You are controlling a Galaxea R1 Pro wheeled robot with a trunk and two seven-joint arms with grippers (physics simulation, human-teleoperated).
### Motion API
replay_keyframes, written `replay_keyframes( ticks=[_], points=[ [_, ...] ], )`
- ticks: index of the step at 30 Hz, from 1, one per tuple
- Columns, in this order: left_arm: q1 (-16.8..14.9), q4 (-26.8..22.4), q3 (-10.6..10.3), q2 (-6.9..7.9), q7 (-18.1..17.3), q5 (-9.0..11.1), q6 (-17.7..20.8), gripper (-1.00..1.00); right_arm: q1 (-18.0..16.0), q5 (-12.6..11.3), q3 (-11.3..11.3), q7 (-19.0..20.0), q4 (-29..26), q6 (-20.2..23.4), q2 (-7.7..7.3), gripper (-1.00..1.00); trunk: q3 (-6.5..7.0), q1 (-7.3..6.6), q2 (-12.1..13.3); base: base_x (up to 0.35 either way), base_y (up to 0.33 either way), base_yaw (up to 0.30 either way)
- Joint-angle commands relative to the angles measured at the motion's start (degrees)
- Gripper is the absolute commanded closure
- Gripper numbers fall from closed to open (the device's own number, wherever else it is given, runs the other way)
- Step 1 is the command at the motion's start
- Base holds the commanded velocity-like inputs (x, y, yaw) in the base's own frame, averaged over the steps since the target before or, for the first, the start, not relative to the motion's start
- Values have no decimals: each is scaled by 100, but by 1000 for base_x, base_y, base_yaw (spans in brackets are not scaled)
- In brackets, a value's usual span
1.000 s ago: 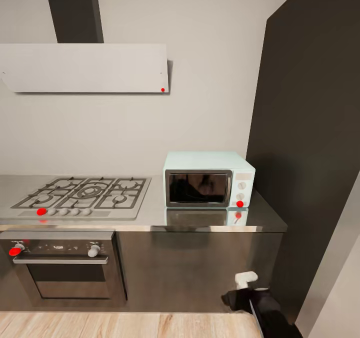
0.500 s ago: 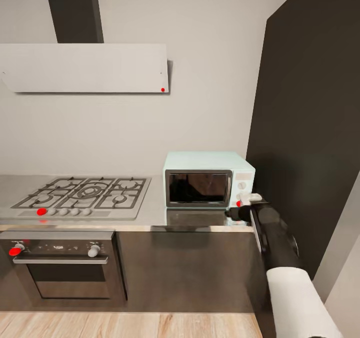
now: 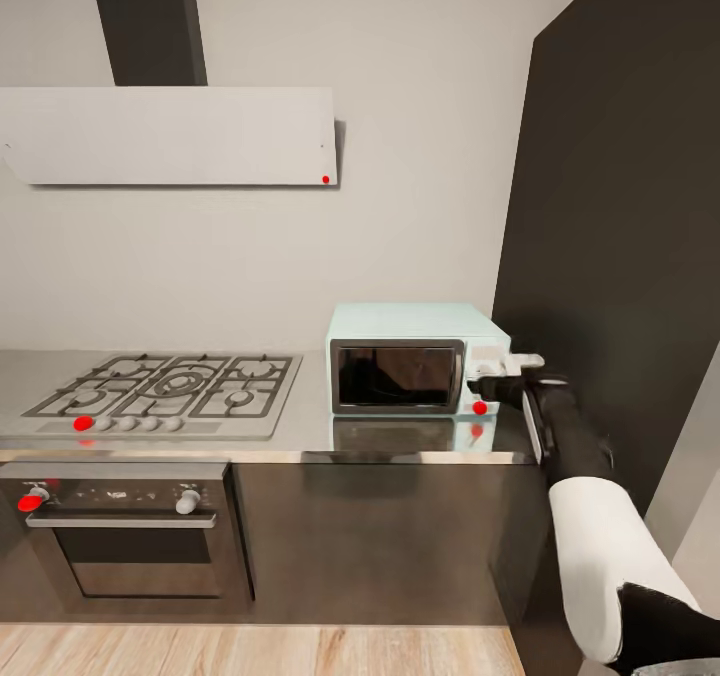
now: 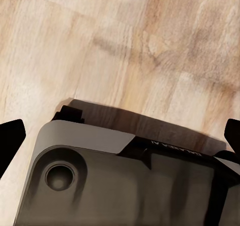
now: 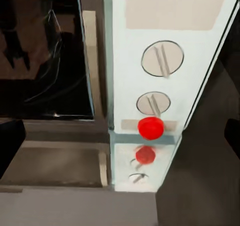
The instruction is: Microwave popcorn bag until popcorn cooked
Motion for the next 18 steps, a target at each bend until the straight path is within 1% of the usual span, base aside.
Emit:
replay_keyframes(
  ticks=[1,3,4,6,8,11,14,15,18],
  points=[
    [-5,9,-14,1,-26,41,-19,-100,-6,57,-161,53,352,-406,-10,-100,-7,0,-6,0,0,0],
    [-5,9,-13,1,-26,41,-19,-100,-7,61,-256,55,765,-909,-58,-100,-7,0,-6,0,0,0],
    [-5,9,-13,4,-26,41,-19,-100,-8,65,-289,56,1005,-1217,-116,-100,-7,0,-6,0,0,0],
    [-5,9,-14,8,-26,41,-19,-100,0,66,-313,63,1168,-1438,-163,-100,-7,0,-6,0,0,0],
    [-5,9,-14,9,-26,41,-19,-100,1,74,-337,77,1231,-1546,-186,-100,-7,0,-6,0,0,0],
    [-5,9,-11,10,-26,41,-26,-100,2,66,-349,119,1305,-1583,-196,-100,-7,0,-6,0,0,0],
    [-5,9,-12,10,-26,41,-27,-100,2,62,-380,77,1497,-1595,-305,-100,-7,0,-6,0,0,0],
    [-5,9,-11,10,-26,41,-27,-100,2,66,-391,54,1697,-1632,-359,-100,-7,0,-6,0,0,0],
    [-5,9,-7,10,-26,42,-26,-100,2,67,-411,32,2091,-1795,-398,-100,-7,0,-6,0,0,0]
  ],
)
